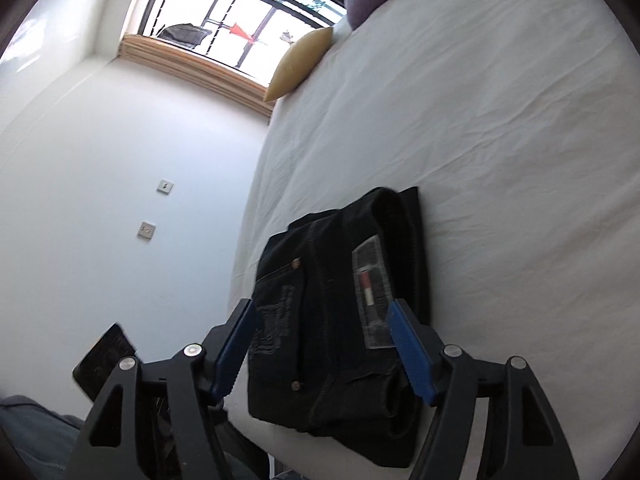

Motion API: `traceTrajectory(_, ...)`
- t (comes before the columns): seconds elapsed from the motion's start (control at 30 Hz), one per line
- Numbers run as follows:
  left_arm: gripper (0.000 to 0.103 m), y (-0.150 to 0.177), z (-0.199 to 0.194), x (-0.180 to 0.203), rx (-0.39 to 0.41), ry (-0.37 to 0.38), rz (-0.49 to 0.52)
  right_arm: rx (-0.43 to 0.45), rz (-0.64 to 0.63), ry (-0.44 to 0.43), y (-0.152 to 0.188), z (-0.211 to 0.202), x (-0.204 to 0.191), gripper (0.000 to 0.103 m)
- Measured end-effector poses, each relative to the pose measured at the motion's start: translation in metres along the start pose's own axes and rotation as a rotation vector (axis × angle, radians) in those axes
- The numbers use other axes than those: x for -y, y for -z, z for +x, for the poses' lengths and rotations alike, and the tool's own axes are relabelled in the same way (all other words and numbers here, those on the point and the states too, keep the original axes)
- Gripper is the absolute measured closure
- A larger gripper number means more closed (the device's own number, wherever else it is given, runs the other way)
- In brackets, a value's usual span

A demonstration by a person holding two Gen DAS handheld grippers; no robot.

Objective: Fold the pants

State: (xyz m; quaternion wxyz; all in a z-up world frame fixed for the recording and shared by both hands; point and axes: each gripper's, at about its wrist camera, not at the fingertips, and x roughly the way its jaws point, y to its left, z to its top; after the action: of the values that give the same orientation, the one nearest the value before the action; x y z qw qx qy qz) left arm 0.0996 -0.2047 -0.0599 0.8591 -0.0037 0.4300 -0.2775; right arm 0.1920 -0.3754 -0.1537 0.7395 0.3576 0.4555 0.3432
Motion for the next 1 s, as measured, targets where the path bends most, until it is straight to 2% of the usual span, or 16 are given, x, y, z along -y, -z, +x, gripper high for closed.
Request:
traceTrajectory(0.07, 0.023, 0.003, 0.004, -0.025, -0.014, -0.031, -0.069, -0.066, -0.010, 0.001, 0.014, 0.020, -0.001, 0.032)
traceTrajectory(0.13, 0.023, 0.010, 0.017, -0.050, -0.058, -0.022, -0.130, -0.142, 0.068, 0.055, 0.029, 0.042, 0.024, 0.036)
traceTrajectory(0.17, 0.024, 0.014, 0.022, -0.063, -0.071, -0.009, -0.160, -0.141, 0.107, 0.047, 0.035, 0.046, 0.036, 0.052)
traceTrajectory(0.23, 0.024, 0.021, 0.027, -0.074, -0.073, 0.006, -0.180, -0.096, 0.141, 0.025, 0.045, 0.034, 0.049, 0.069)
traceTrajectory(0.3, 0.024, 0.021, 0.020, -0.073, -0.058, 0.012, -0.170, -0.075, 0.145, 0.027, 0.049, 0.022, 0.047, 0.068)
traceTrajectory(0.33, 0.024, 0.018, 0.016, -0.073, -0.044, 0.027, -0.177, -0.067, 0.126, 0.040, 0.048, 0.017, 0.039, 0.064)
traceTrajectory(0.43, 0.024, -0.003, 0.002, -0.084, 0.043, 0.039, -0.163, -0.030, 0.059, -0.018, 0.044, 0.005, 0.015, 0.042)
traceTrajectory(0.5, 0.024, -0.023, 0.008, -0.098, 0.059, 0.042, -0.161, -0.033, 0.037, -0.049, 0.036, 0.007, 0.006, 0.041)
traceTrajectory(0.57, 0.024, -0.037, 0.022, -0.113, 0.061, 0.058, -0.164, -0.078, 0.062, -0.012, 0.036, 0.020, 0.014, 0.037)
traceTrajectory(0.6, 0.024, -0.045, 0.031, -0.119, 0.037, 0.054, -0.176, -0.118, 0.083, 0.017, 0.039, 0.028, 0.025, 0.037)
traceTrajectory(0.63, 0.024, -0.048, 0.046, -0.128, 0.002, 0.057, -0.195, -0.128, 0.098, 0.028, 0.043, 0.031, 0.036, 0.045)
traceTrajectory(0.67, 0.024, -0.047, 0.058, -0.138, -0.023, 0.072, -0.210, -0.099, 0.102, 0.018, 0.046, 0.027, 0.041, 0.055)
traceTrajectory(0.7, 0.024, -0.045, 0.067, -0.144, -0.024, 0.080, -0.215, -0.082, 0.118, -0.005, 0.047, 0.022, 0.043, 0.057)
traceTrajectory(0.8, 0.024, -0.043, 0.071, -0.138, -0.013, 0.060, -0.172, -0.058, 0.125, -0.017, 0.047, 0.005, 0.035, 0.054)
traceTrajectory(0.9, 0.024, -0.037, 0.050, -0.129, 0.023, 0.194, -0.185, -0.053, 0.089, -0.034, 0.042, -0.004, 0.020, 0.041)
traceTrajectory(1.0, 0.024, -0.010, 0.041, -0.118, -0.018, 0.197, -0.142, -0.087, 0.107, -0.025, 0.041, 0.002, 0.025, 0.039)
